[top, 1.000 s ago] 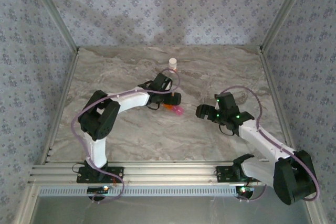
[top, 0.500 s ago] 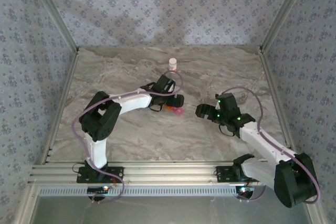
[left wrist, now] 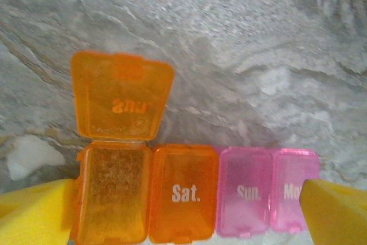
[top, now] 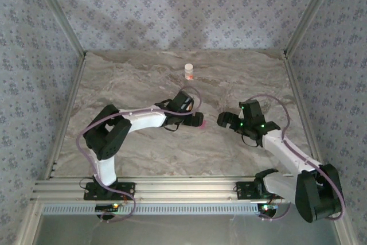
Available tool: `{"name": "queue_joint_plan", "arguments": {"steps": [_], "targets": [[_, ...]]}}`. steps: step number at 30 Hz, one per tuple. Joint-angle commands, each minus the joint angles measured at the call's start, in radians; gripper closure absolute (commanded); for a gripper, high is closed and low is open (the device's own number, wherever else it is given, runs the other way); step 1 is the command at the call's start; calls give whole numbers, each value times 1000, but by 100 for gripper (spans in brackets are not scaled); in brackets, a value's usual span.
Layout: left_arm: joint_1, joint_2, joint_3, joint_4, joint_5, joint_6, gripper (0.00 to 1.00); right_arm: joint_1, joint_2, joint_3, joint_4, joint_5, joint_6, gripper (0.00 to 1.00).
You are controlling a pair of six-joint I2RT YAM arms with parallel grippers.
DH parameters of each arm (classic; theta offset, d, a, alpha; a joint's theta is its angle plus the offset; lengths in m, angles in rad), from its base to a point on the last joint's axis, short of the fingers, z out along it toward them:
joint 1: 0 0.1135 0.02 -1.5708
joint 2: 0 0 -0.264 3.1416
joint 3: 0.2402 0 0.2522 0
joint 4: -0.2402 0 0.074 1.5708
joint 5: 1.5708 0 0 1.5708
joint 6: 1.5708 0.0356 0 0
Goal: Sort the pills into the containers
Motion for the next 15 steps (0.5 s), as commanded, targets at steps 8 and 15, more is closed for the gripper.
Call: {"name": "queue_joint_plan", "arguments": {"steps": [8, 15], "targets": [[-72, -44, -17, 44, -7, -64, 2, -48, 20, 29, 2, -34, -8, 0], [-84, -75, -38, 48, -24, -79, 2, -69, 46, 40, 31, -72, -2, 0]]}}
